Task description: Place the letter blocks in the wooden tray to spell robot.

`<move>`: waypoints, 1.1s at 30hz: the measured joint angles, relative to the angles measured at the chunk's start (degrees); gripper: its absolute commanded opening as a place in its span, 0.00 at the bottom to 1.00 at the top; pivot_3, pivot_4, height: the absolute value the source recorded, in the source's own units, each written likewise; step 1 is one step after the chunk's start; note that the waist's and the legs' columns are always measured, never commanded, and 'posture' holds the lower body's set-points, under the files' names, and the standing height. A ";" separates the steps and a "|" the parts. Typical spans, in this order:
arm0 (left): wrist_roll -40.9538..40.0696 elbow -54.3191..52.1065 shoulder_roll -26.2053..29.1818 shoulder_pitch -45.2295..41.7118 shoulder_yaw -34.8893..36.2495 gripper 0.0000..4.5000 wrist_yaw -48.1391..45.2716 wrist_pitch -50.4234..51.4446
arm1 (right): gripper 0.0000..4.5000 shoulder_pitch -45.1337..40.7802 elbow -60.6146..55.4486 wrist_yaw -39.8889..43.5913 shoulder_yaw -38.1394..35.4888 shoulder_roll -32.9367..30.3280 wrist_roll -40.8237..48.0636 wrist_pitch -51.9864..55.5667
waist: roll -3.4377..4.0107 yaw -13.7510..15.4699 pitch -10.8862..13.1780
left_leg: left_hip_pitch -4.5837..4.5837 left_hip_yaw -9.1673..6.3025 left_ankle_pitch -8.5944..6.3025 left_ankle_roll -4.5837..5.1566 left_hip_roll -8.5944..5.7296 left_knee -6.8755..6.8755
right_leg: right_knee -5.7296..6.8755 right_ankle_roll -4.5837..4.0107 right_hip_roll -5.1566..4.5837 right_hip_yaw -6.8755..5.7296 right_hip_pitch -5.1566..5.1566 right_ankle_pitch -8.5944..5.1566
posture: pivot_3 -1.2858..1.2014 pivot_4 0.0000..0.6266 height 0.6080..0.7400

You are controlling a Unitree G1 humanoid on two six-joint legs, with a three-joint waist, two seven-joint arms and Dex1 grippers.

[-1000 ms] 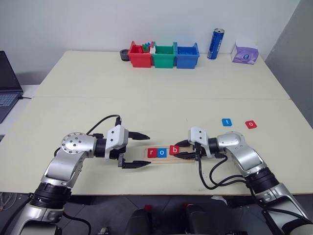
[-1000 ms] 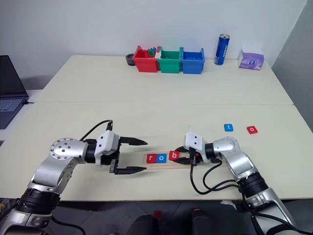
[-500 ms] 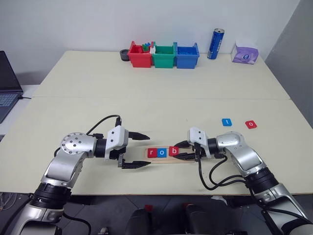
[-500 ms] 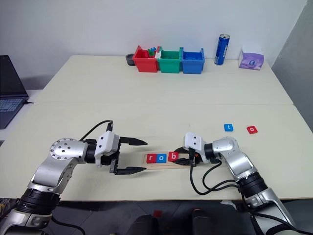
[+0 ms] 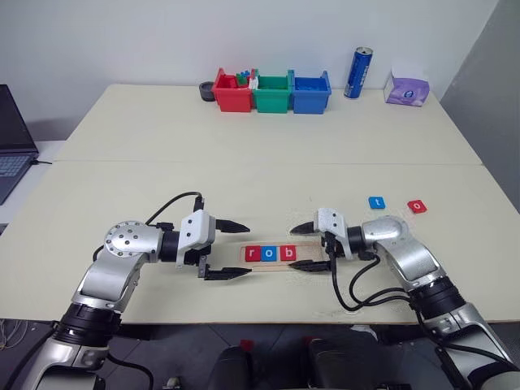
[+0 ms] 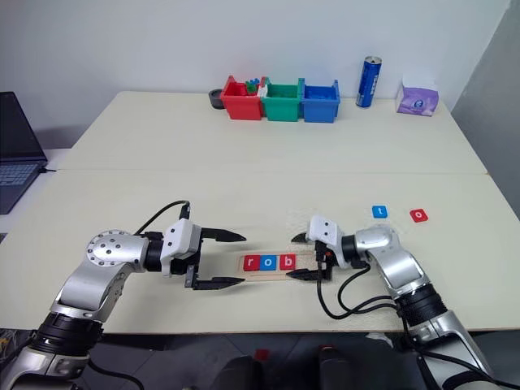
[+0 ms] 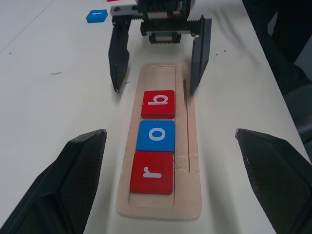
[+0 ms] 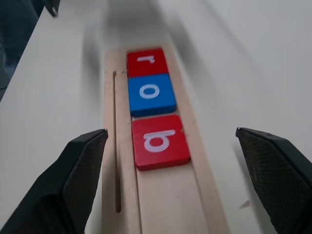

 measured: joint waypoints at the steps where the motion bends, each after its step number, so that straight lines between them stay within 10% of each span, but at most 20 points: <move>1: 0.00 0.00 -0.21 -0.01 -0.05 1.00 0.09 0.00 | 1.00 0.01 -1.21 -0.26 -0.71 -0.56 0.34 0.79 | 0.00 0.02 0.00 | 0.00 0.00 0.00 0.00 0.00 0.00 | 0.00 0.00 -0.01 0.01 0.00 0.00 | 0.52 0.24 1.00; 16: 3.49 -0.26 -19.66 -13.00 -6.84 1.00 17.21 8.86 | 1.00 18.79 -26.21 -25.26 -24.87 -6.39 4.44 19.97 | -0.05 1.14 -0.01 | -0.09 0.00 0.00 0.00 -0.12 0.04 | -0.02 0.05 -0.05 0.10 0.02 0.02 | 0.52 0.24 1.00; 33: 12.56 11.13 -33.40 -19.27 -14.20 1.00 28.08 7.85 | 1.00 11.15 2.40 -38.13 -34.91 -9.89 0.05 10.16 | 0.01 -0.02 -0.05 | 0.00 0.10 0.01 0.02 -0.11 -0.04 | -0.05 0.09 0.03 0.27 0.03 0.07 | 0.52 0.24 1.00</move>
